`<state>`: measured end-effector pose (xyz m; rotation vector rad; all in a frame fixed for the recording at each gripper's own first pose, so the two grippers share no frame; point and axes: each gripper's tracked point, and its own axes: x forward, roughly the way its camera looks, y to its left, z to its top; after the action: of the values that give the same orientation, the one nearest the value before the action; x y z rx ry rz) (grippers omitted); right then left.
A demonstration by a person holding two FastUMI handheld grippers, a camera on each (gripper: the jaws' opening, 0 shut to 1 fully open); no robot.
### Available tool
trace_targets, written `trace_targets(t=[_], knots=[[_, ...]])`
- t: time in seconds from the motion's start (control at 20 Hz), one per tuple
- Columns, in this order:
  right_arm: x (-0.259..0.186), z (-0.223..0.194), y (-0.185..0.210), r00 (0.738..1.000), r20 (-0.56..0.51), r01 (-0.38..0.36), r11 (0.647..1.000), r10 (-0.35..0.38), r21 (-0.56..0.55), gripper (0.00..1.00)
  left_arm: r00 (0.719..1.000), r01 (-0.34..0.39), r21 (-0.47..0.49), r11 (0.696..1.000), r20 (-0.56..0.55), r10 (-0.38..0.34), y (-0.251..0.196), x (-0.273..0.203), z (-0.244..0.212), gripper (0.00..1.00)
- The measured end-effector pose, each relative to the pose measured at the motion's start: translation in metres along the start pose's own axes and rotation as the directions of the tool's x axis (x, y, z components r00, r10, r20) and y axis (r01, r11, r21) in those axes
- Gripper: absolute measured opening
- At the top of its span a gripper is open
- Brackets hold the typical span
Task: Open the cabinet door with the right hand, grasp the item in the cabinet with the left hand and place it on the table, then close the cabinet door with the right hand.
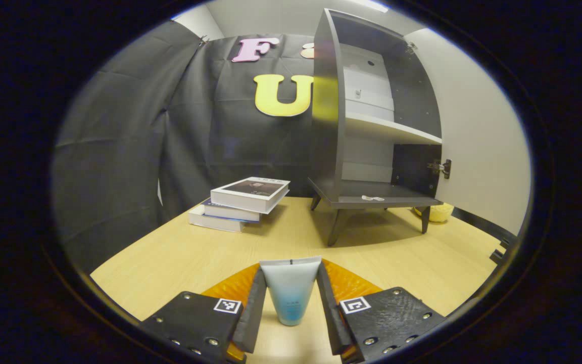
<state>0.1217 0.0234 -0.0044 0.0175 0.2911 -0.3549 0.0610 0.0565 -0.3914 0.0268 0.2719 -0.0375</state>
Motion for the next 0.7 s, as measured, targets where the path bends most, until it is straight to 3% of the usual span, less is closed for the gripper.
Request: trace_targets(t=[0.2, 0.25, 0.3, 0.4, 0.45, 0.6, 0.7], knots=[[0.002, -0.013, 0.001, 0.999, -0.046, 0.012, 1.000, -0.012, -0.007, 0.93, 1.000, -0.004, -0.005, 1.000, -0.002, 0.004, 0.004, -0.004, -0.005, 0.57], [0.002, -0.017, 0.000, 0.998, -0.056, 0.018, 1.000, -0.018, -0.011, 0.93, 1.000, 0.005, 0.000, 1.000, -0.002, -0.005, 0.002, -0.005, -0.004, 0.60], [0.003, -0.018, 0.002, 0.998, -0.059, 0.016, 1.000, -0.017, -0.012, 0.93, 1.000, 0.014, 0.007, 1.000, -0.003, -0.013, 0.001, -0.005, -0.005, 0.56], [0.003, -0.023, 0.006, 0.998, -0.065, 0.009, 1.000, -0.010, -0.011, 0.98, 1.000, 0.027, 0.013, 1.000, -0.009, -0.027, -0.001, -0.005, -0.004, 0.60], [0.003, -0.025, 0.007, 0.998, -0.066, 0.007, 1.000, -0.008, -0.010, 0.98, 0.999, 0.039, 0.012, 0.999, -0.001, -0.039, -0.003, -0.008, 0.002, 0.56], [0.004, -0.031, 0.009, 0.998, -0.068, 0.004, 1.000, -0.003, 0.011, 0.98, 0.998, 0.064, 0.027, 0.998, -0.006, -0.064, -0.009, -0.007, 0.007, 0.92], [0.003, -0.039, 0.011, 0.997, -0.075, 0.000, 1.000, 0.002, 0.024, 0.98, 0.997, 0.076, 0.065, 0.995, 0.002, -0.077, -0.012, -0.012, 0.020, 0.91]])
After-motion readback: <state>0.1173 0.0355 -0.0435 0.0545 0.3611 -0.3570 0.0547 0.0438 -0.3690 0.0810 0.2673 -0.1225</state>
